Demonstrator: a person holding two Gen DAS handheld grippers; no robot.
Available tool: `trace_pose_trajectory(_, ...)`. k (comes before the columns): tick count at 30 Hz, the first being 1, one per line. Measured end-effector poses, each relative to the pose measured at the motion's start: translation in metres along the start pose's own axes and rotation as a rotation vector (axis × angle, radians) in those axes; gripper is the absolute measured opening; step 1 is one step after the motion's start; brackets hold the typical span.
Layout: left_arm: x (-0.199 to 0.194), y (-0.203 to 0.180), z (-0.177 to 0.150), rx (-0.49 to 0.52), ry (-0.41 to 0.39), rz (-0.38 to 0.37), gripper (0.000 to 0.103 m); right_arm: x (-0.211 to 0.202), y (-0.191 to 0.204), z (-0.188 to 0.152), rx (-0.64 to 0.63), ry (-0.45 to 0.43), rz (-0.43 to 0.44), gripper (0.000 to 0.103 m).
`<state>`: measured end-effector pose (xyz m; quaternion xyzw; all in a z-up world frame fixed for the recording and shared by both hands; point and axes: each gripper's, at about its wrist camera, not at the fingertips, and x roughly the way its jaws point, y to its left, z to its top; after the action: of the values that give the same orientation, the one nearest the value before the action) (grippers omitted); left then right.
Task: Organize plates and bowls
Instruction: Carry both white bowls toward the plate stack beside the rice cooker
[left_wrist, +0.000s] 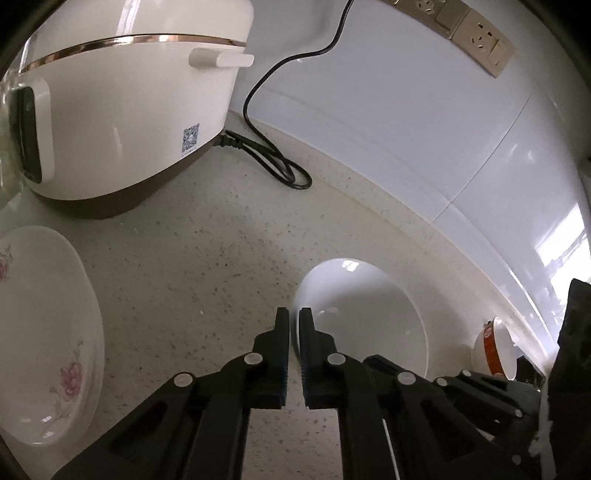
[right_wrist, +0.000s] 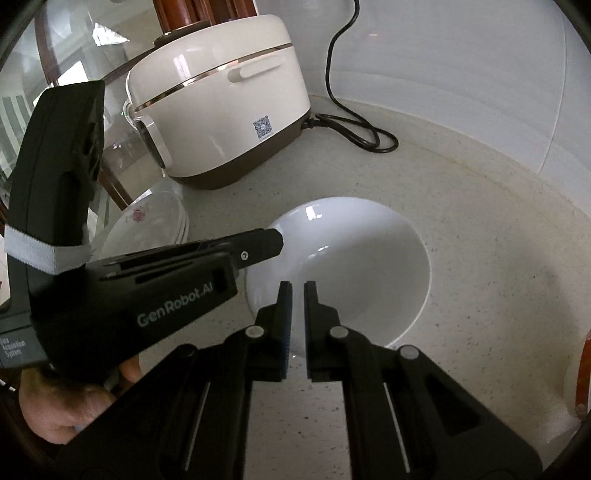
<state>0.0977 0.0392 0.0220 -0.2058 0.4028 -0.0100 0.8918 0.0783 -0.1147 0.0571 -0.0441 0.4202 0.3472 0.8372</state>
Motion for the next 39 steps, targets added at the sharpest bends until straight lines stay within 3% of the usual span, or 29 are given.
trace_pose_trajectory(5,0.002,0.0,-0.001,-0.003,0.002,-0.001,0.006,-0.013,-0.002,0.005,0.013,-0.041,0.004,0.009)
trace_pose_trajectory(7,-0.005,0.001,-0.003,-0.007,0.004,-0.005,0.006,-0.023,-0.006,0.007,0.023,-0.066,-0.01,0.018)
trace_pose_trajectory(9,-0.003,0.003,-0.003,-0.008,0.005,-0.003,0.007,-0.032,-0.014,0.01,0.051,-0.101,-0.06,0.043)
trace_pose_trajectory(11,-0.003,0.004,-0.003,-0.016,0.005,-0.005,0.007,-0.038,-0.024,0.01,0.098,-0.125,-0.129,0.055)
trace_pose_trajectory(13,-0.005,0.005,-0.004,-0.023,0.003,-0.007,0.009,-0.037,-0.032,0.01,0.126,-0.111,-0.182,0.055)
trace_pose_trajectory(16,-0.007,0.005,-0.005,-0.029,0.004,-0.005,0.01,-0.023,-0.04,0.007,0.145,-0.044,-0.192,0.054)
trace_pose_trajectory(18,-0.007,0.005,-0.006,-0.027,0.005,-0.005,0.01,-0.014,-0.04,0.004,0.141,-0.01,-0.176,0.033)
trace_pose_trajectory(21,-0.009,0.008,-0.006,-0.034,0.001,0.009,0.01,-0.004,-0.04,0.003,0.142,0.012,-0.118,0.025)
trace_pose_trajectory(39,-0.031,0.037,-0.003,-0.08,-0.055,0.054,0.009,0.004,-0.004,0.001,0.107,-0.077,-0.027,0.024)
